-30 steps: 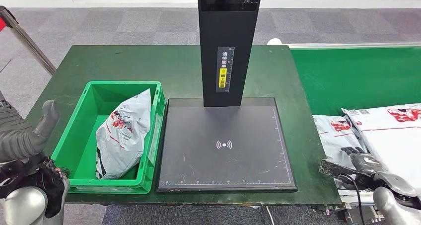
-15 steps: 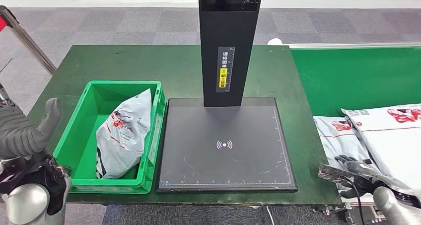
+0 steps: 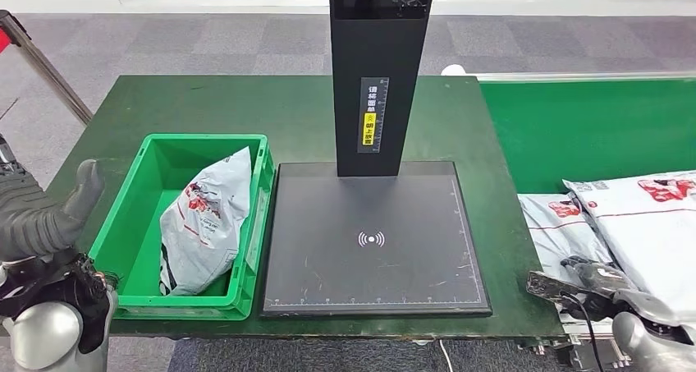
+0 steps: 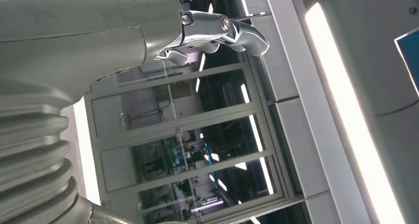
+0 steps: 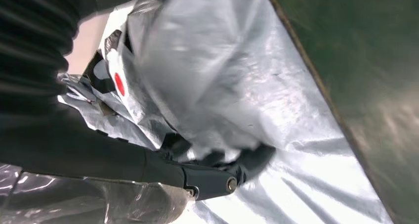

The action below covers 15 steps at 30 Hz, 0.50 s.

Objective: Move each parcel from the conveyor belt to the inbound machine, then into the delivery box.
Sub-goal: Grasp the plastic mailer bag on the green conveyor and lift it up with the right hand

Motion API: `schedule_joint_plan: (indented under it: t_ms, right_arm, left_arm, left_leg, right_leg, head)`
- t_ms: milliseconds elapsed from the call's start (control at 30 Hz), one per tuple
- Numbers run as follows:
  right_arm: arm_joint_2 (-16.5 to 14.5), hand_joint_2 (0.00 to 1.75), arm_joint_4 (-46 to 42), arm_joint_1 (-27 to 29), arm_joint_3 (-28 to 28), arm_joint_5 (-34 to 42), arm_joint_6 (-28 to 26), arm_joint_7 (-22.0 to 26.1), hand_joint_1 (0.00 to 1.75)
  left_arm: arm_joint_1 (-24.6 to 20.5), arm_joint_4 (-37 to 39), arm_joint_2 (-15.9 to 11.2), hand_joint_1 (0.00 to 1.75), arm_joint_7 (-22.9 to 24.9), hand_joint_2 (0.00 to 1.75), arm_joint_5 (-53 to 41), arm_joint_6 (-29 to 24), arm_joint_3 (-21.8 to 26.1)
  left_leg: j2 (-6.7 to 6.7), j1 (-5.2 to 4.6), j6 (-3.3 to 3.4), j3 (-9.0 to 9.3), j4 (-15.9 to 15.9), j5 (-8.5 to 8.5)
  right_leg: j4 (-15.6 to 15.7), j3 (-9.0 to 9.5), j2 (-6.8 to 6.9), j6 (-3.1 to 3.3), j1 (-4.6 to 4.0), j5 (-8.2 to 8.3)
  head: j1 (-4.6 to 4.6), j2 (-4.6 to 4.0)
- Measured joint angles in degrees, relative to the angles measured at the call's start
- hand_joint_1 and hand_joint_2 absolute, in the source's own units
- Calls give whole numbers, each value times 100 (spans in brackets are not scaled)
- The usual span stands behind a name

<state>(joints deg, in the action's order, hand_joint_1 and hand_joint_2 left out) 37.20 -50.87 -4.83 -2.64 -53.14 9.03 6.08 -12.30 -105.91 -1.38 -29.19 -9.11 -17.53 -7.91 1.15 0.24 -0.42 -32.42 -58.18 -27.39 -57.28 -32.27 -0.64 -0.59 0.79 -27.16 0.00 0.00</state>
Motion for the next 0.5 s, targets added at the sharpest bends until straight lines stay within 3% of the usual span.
schedule_joint_plan:
  t_ms: [233, 500]
  right_arm:
    - [-22, 175, -314, 728, -342, 77, -90, 68, 175]
    - [-92, 175, -645, 1076, -658, -84, 28, 75, 175]
  left_arm:
    - [204, -166, 7, 0, -162, 175, -57, -266, -102]
    - [260, -215, 7, 0, -245, 175, -38, -333, -135]
  left_leg:
    - [64, 3, 6, 17, -4, -4]
    - [67, 6, 18, 28, -4, -12]
  right_leg:
    - [17, 39, 54, -17, -4, -17]
    - [28, 59, 57, -25, -6, -24]
  head:
    - [-2, 0]
    - [-2, 0]
